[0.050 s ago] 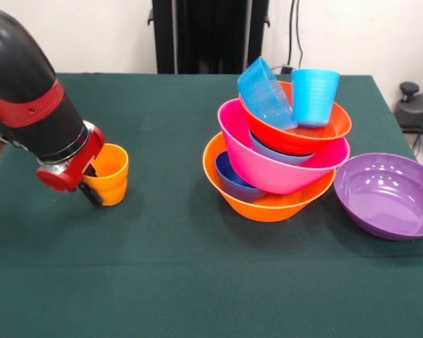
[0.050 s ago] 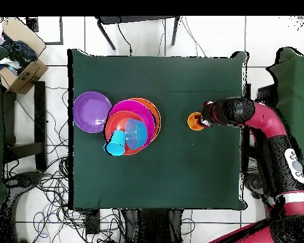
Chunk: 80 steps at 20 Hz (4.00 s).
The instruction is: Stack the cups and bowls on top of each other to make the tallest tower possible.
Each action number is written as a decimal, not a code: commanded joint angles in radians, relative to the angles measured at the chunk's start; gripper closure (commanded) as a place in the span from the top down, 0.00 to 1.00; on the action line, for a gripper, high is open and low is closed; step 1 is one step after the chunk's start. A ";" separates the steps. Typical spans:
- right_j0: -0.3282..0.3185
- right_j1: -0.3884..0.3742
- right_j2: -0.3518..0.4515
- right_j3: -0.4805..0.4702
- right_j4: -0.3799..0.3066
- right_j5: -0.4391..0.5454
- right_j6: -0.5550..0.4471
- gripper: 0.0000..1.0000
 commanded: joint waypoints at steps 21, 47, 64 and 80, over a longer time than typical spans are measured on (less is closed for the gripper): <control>0.050 -0.486 -0.021 0.335 0.190 0.113 0.139 0.00; 0.230 -0.658 -0.053 0.518 0.402 -0.090 0.309 0.00; 0.315 -0.734 -0.097 0.474 0.470 -0.035 0.405 0.00; 0.402 -0.611 -0.170 0.526 0.436 -0.353 0.495 0.00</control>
